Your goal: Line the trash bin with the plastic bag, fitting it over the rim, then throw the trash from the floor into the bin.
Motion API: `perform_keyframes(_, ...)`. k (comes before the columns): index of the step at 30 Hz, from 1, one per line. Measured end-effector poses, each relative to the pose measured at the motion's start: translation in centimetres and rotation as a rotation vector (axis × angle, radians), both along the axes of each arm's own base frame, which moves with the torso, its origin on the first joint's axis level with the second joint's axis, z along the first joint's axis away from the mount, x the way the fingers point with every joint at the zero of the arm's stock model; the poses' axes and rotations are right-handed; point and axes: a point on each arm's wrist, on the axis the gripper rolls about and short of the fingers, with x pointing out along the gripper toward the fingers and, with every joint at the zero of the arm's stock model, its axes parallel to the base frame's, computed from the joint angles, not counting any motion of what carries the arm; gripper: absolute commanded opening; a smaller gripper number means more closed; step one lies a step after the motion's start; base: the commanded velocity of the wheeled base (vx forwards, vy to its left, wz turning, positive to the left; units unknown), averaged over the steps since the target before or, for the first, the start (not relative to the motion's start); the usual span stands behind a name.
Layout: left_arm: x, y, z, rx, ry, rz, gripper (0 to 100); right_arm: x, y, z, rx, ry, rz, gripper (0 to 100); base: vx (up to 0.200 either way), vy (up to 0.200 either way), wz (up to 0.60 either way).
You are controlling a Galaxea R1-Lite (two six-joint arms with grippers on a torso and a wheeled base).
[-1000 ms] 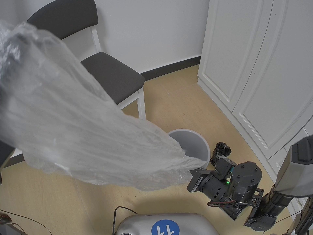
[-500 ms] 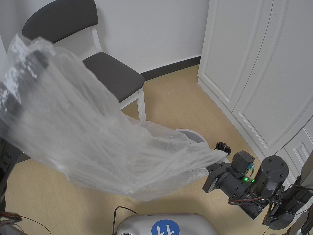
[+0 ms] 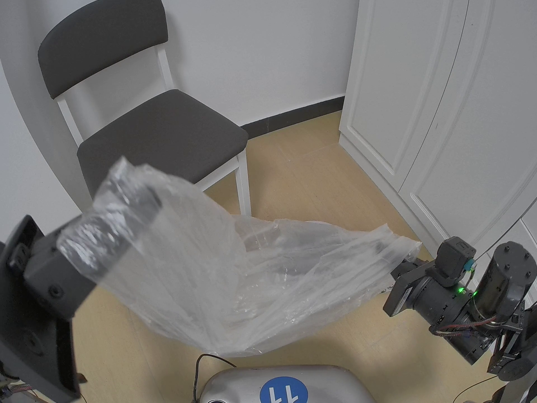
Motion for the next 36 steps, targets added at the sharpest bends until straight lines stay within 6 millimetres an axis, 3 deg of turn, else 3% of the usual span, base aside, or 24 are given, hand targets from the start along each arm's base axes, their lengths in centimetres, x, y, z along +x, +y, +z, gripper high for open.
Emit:
perform_keyframes(22, 1.8, 0.2, -2.0, 0.252, -0.004, 0.223, 0, -2.4, -4.5, 6.0, -0.041, 0.031, -0.147, 0, 0.0, 0.0, 0.0)
perform_keyframes(36, 2.0, -0.2, -2.7, 0.296, -0.013, 0.245, 0, -4.4, -6.8, 7.2, -0.077, 0.056, -0.154, 0, 0.0, 0.0, 0.0)
